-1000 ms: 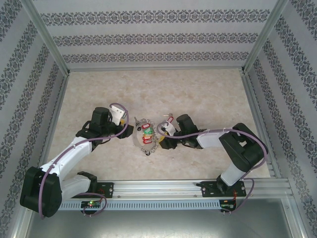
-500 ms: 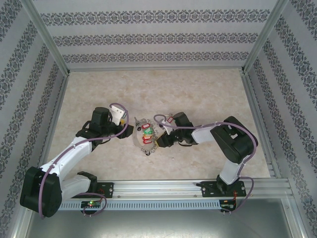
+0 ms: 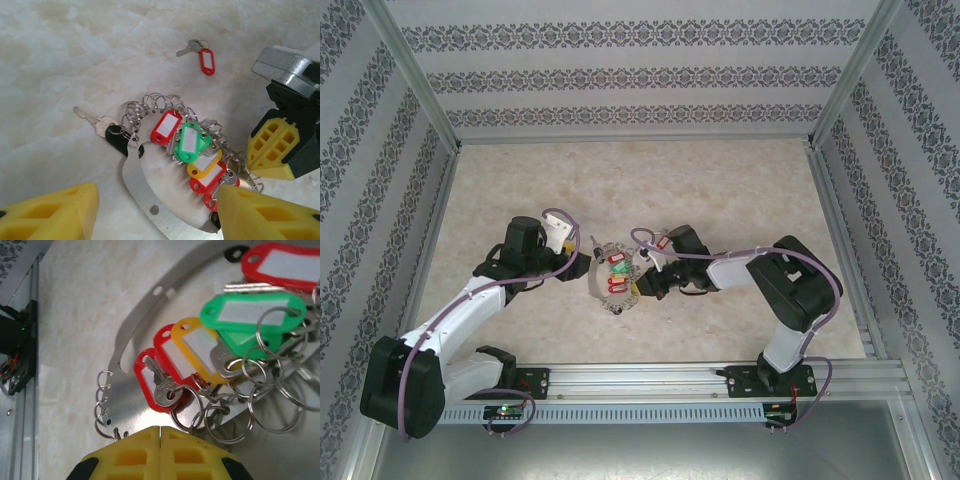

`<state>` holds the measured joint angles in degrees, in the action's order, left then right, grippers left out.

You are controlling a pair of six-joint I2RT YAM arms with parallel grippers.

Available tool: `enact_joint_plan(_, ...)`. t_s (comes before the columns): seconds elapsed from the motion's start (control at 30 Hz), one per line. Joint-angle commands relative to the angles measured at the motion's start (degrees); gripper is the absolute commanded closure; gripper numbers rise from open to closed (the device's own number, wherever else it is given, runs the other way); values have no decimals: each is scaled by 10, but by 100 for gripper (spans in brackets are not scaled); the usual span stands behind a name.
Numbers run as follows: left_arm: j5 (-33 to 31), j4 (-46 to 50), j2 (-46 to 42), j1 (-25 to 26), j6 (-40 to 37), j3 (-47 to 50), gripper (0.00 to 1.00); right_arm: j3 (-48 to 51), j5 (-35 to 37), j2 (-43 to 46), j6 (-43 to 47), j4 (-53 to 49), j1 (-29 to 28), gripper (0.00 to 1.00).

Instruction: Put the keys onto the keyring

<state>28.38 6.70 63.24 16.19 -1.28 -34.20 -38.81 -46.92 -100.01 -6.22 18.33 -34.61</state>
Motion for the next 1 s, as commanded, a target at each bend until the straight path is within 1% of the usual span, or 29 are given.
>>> enact_joint_plan(0.0, 50, -65, -5, 16, 13, 26, 37, 12, -50, 37, 52, 24, 2, 100)
enact_joint_plan(0.13, 73, -164, -36, 25, 13, 72, 38, 18, -66, 61, 95, 37, -1, 100)
enact_joint_plan(0.23, 122, -204, -50, 31, -24, 97, 43, 17, -68, 73, 127, 36, -2, 100)
enact_joint_plan(0.27, 129, -229, -49, 35, -29, 108, 45, 15, -70, 74, 135, 37, -2, 100)
enact_joint_plan(0.33, 138, -317, -35, 44, -26, 140, 46, 5, -92, 73, 160, 32, -2, 100)
enact_joint_plan(0.4, 149, -368, -8, 50, -26, 152, 47, -2, -92, 73, 174, 32, -2, 100)
enact_joint_plan(0.53, 232, -380, 32, 60, -50, 136, 47, -8, -88, 84, 217, 29, -3, 100)
enact_joint_plan(0.6, 240, -357, 45, 74, -69, 124, 47, -7, -73, 87, 252, 17, -2, 100)
enact_joint_plan(0.63, 224, -338, 48, 84, -84, 119, 49, -4, -67, 85, 268, 13, -3, 100)
enact_joint_plan(0.7, 162, -341, 42, 90, -84, 129, 50, -4, -51, 76, 288, 0, -5, 100)
enact_joint_plan(0.77, 81, -355, 25, 90, -69, 148, 48, 5, -27, 68, 295, -3, -15, 100)
enact_joint_plan(0.8, 32, -347, 16, 89, -55, 151, 46, 11, -4, 65, 302, -7, -26, 100)
enact_joint_plan(0.83, 0, -330, 7, 89, -47, 150, 44, 18, 22, 63, 311, -10, -37, 100)
enact_joint_plan(0.9, -30, -291, -2, 86, -32, 137, 44, 32, 51, 57, 316, 2, -51, 100)
enact_joint_plan(0.97, -45, -249, -3, 86, -10, 121, 44, 46, 83, 50, 312, 21, -54, 100)
